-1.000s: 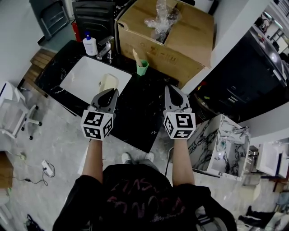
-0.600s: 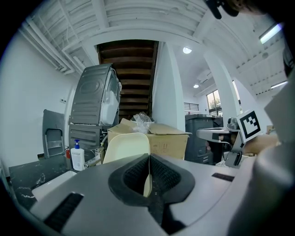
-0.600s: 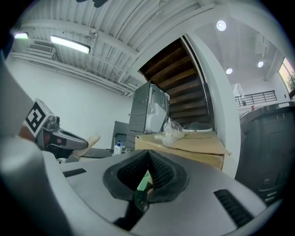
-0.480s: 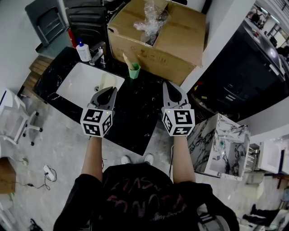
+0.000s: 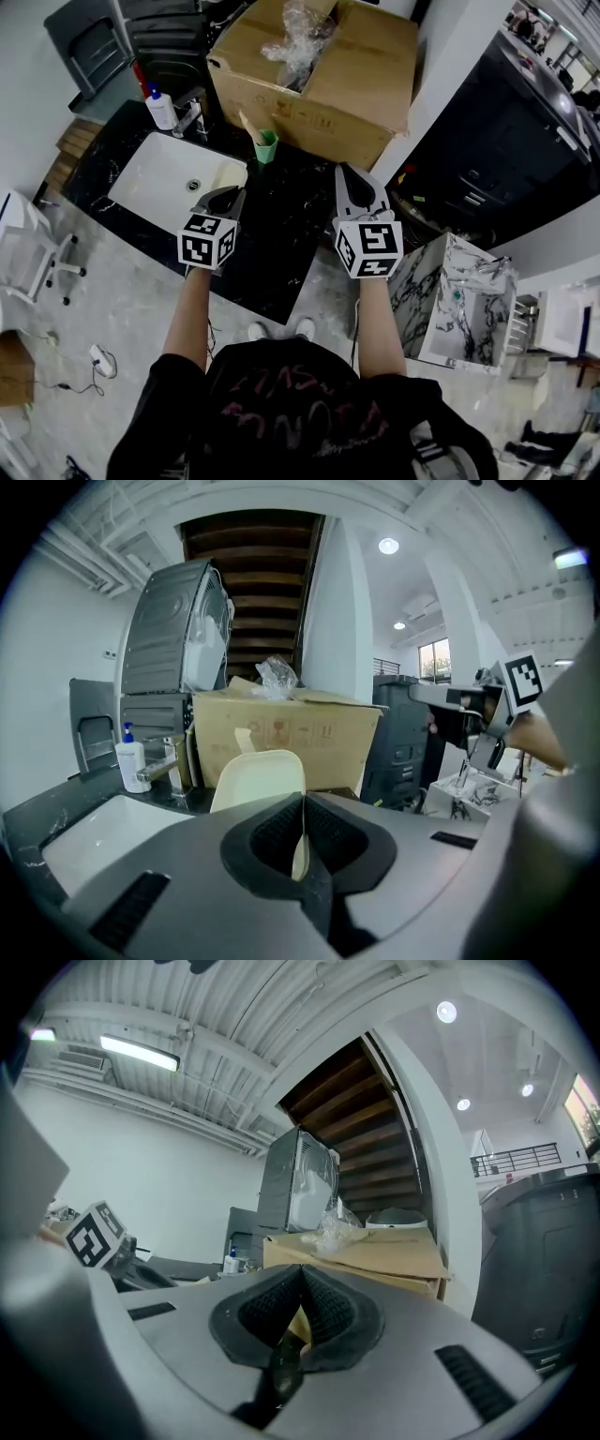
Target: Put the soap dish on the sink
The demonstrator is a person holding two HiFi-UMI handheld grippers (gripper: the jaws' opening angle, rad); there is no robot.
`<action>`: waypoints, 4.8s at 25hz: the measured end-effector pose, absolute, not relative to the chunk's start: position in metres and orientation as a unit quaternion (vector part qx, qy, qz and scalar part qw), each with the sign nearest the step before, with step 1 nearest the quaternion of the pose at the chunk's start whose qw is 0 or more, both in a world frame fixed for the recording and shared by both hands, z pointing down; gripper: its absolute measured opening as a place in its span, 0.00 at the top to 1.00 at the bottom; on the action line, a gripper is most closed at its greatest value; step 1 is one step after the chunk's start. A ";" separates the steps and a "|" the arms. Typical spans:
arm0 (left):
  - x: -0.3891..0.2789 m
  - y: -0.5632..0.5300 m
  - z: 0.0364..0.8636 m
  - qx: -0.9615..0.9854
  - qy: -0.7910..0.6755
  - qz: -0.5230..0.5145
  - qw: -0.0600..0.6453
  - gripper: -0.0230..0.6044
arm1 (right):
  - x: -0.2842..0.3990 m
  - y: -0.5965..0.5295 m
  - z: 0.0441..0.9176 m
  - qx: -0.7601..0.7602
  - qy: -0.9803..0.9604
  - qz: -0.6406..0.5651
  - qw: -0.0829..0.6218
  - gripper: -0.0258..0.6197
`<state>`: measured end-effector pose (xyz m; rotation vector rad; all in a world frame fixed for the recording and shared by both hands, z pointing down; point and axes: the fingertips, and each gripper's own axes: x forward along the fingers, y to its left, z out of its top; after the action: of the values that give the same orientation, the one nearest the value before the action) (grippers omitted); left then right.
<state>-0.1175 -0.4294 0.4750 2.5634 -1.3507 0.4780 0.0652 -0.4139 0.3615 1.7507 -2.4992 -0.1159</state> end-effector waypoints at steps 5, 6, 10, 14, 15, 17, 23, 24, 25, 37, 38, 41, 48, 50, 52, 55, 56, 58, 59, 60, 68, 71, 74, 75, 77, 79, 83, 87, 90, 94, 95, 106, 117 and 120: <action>-0.100 -0.424 0.521 0.867 -0.421 0.221 0.151 0.93 | 0.074 -0.418 0.365 0.576 -0.816 -0.033 0.044 0.94; -0.096 -0.421 0.529 0.866 -0.412 0.237 0.153 0.93 | 0.075 -0.419 0.366 0.576 -0.816 -0.033 0.045 0.94; -0.082 -0.413 0.557 0.864 -0.379 0.291 0.156 0.93 | 0.078 -0.420 0.371 0.575 -0.816 -0.030 0.046 0.94; -0.077 -0.400 0.589 0.855 -0.352 0.333 0.183 0.93 | 0.079 -0.421 0.371 0.575 -0.816 -0.028 0.047 0.94; -0.077 -0.397 0.596 0.853 -0.346 0.344 0.188 0.93 | 0.079 -0.422 0.371 0.575 -0.816 -0.028 0.047 0.94; -0.076 -0.389 0.609 0.847 -0.333 0.368 0.190 0.93 | 0.079 -0.423 0.373 0.576 -0.816 -0.027 0.047 0.94; -0.072 -0.381 0.629 0.839 -0.310 0.410 0.178 0.93 | 0.080 -0.426 0.379 0.576 -0.816 -0.022 0.050 0.94; -0.071 -0.381 0.630 0.839 -0.307 0.414 0.175 0.93 | 0.080 -0.426 0.380 0.576 -0.816 -0.021 0.052 0.94; -0.070 -0.381 0.632 0.838 -0.306 0.417 0.172 0.93 | 0.080 -0.426 0.381 0.576 -0.815 -0.021 0.053 0.94; -0.070 -0.383 0.641 0.837 -0.304 0.430 0.150 0.91 | 0.084 -0.429 0.390 0.580 -0.812 -0.010 0.058 0.94; -0.069 -0.382 0.640 0.838 -0.305 0.425 0.153 0.90 | 0.084 -0.429 0.390 0.580 -0.812 -0.010 0.058 0.94; -0.070 -0.380 0.633 0.842 -0.311 0.409 0.164 0.83 | 0.084 -0.428 0.391 0.580 -0.813 -0.009 0.059 0.94; -0.077 -0.380 0.608 0.852 -0.338 0.362 0.168 0.81 | 0.077 -0.424 0.389 0.573 -0.818 -0.011 0.057 0.94; -0.079 -0.383 0.600 0.855 -0.349 0.347 0.165 0.81 | 0.074 -0.423 0.389 0.569 -0.820 -0.012 0.057 0.94; -0.082 -0.387 0.591 0.856 -0.361 0.333 0.159 0.83 | 0.073 -0.421 0.390 0.568 -0.821 -0.012 0.057 0.94; -0.087 -0.393 0.574 0.857 -0.383 0.312 0.146 0.86 | 0.071 -0.419 0.390 0.566 -0.822 -0.011 0.058 0.94; -0.090 -0.395 0.568 0.857 -0.391 0.304 0.141 0.87 | 0.070 -0.418 0.391 0.565 -0.823 -0.010 0.058 0.94; -0.095 -0.400 0.555 0.858 -0.407 0.283 0.135 0.89 | 0.069 -0.416 0.392 0.565 -0.823 -0.010 0.058 0.94; -0.097 -0.402 0.548 0.859 -0.413 0.272 0.133 0.91 | 0.069 -0.416 0.392 0.564 -0.824 -0.009 0.059 0.94; -0.098 -0.404 0.541 0.860 -0.418 0.264 0.130 0.92 | 0.068 -0.415 0.392 0.564 -0.824 -0.009 0.060 0.94; -0.107 -0.416 0.476 0.862 -0.460 0.195 0.079 0.94 | 0.063 -0.415 0.392 0.559 -0.827 -0.008 0.062 0.94; -0.113 -0.419 0.449 0.862 -0.475 0.167 0.060 0.94 | 0.062 -0.414 0.393 0.558 -0.827 -0.008 0.063 0.94; -0.118 -0.421 0.421 0.859 -0.491 0.140 0.032 0.94 | 0.061 -0.415 0.394 0.557 -0.828 -0.008 0.063 0.94; -0.120 -0.421 0.412 0.858 -0.496 0.130 0.022 0.94 | 0.061 -0.415 0.394 0.557 -0.828 -0.008 0.063 0.94; -0.123 -0.420 0.398 0.854 -0.506 0.116 0.005 0.94 | 0.061 -0.416 0.393 0.557 -0.828 -0.008 0.063 0.94; -0.126 -0.419 0.389 0.852 -0.513 0.105 -0.001 0.94 | 0.061 -0.416 0.393 0.557 -0.828 -0.009 0.063 0.94; -0.130 -0.417 0.383 0.850 -0.520 0.090 -0.001 0.94 | 0.061 -0.417 0.395 0.557 -0.828 -0.004 0.064 0.94; -0.133 -0.416 0.377 0.849 -0.523 0.077 -0.001 0.94 | 0.059 -0.417 0.394 0.556 -0.829 -0.006 0.064 0.94; -0.134 -0.416 0.373 0.849 -0.524 0.069 0.000 0.94 | 0.058 -0.417 0.393 0.554 -0.830 -0.007 0.066 0.94; -0.133 -0.417 0.368 0.849 -0.524 0.065 -0.006 0.94 | 0.059 -0.419 0.391 0.555 -0.829 -0.012 0.070 0.94; -0.132 -0.417 0.367 0.850 -0.523 0.067 -0.008 0.94 | 0.059 -0.420 0.391 0.556 -0.828 -0.014 0.070 0.94; -0.125 -0.414 0.371 0.852 -0.519 0.072 -0.004 0.94 | 0.062 -0.420 0.388 0.555 -0.830 -0.005 0.056 0.94; -0.128 -0.412 0.371 0.850 -0.522 0.071 -0.004 0.94 | 0.061 -0.418 0.387 0.555 -0.830 -0.013 0.061 0.94; -0.125 -0.412 0.369 0.852 -0.519 0.069 -0.007 0.94 | 0.061 -0.418 0.387 0.554 -0.830 -0.017 0.065 0.94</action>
<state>-0.1252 -0.4121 0.3686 2.6880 -1.6396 0.2179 0.0609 -0.4175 0.3867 1.6717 -2.5044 -0.0517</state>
